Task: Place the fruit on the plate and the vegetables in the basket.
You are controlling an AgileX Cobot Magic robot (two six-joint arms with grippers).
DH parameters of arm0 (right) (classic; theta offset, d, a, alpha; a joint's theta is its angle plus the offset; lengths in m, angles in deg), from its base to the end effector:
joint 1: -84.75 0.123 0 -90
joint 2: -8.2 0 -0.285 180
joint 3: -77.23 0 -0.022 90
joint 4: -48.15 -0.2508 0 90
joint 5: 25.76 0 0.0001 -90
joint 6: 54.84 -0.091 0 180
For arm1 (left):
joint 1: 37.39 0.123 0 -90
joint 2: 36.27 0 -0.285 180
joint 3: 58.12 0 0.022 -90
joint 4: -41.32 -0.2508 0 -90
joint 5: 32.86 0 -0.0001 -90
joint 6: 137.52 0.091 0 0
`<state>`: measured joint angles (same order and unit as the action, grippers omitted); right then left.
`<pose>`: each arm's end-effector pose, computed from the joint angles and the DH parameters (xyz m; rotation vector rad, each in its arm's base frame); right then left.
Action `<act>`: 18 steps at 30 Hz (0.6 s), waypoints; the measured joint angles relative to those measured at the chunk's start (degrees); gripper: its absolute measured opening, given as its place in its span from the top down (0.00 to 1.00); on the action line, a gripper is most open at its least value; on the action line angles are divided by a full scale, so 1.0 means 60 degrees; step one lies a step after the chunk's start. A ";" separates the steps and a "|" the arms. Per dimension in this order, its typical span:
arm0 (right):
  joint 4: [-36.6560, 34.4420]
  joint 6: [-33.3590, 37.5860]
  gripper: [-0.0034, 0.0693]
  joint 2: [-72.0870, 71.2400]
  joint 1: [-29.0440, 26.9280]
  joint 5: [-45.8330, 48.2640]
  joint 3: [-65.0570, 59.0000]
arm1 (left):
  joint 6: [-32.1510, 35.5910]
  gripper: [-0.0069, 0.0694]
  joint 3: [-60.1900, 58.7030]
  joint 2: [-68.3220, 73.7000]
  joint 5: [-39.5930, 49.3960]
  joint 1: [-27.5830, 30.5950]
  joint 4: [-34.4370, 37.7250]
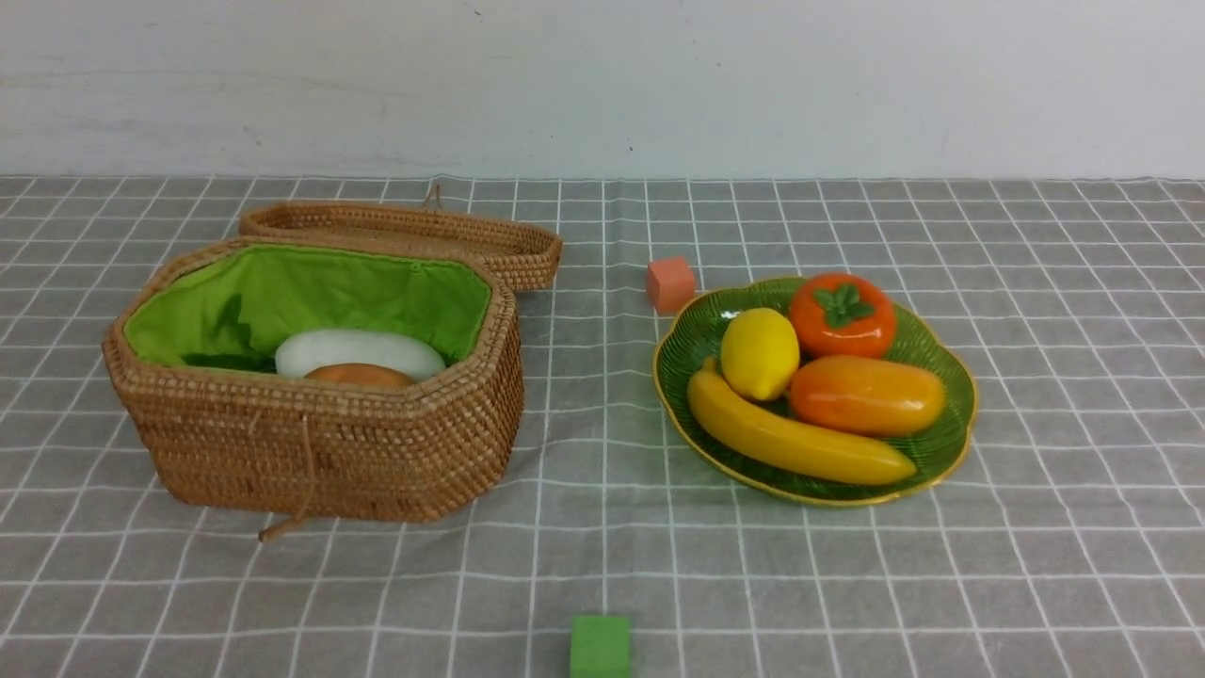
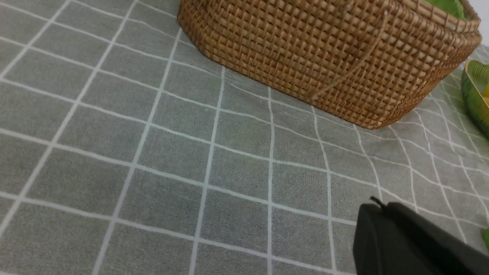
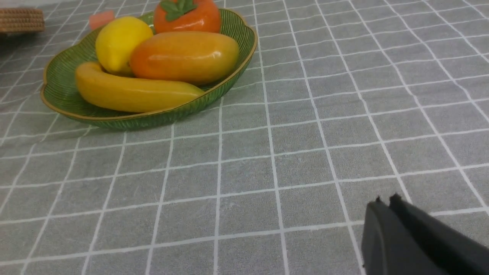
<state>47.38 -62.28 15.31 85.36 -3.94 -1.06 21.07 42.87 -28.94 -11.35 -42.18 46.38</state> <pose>0.0523 0.0010 0.1733 0.1198 1.8689 0.1101 0.0524 -0.0073 0.1695 -0.3296 1.8716 -0.3991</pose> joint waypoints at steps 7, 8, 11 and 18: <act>0.0000 0.0000 0.92 0.0000 0.0000 0.0000 0.0000 | -0.0155 0.93 0.0000 0.0000 0.0000 0.0000 0.0017; 0.0000 0.0000 0.92 0.0000 0.0000 0.0000 0.0000 | -0.0155 0.93 0.0000 0.0000 0.0000 0.0000 0.0017; 0.0000 0.0000 0.92 0.0000 0.0000 0.0010 0.0002 | -0.0155 0.93 0.0000 0.0000 0.0000 0.0000 0.0017; 0.0000 0.0000 0.91 0.0000 0.0000 0.0010 0.0002 | -0.0155 0.93 0.0000 0.0000 0.0000 0.0000 0.0017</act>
<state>47.38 -62.28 15.31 85.36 -3.88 -1.05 20.14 42.87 -28.94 -11.35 -42.18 46.49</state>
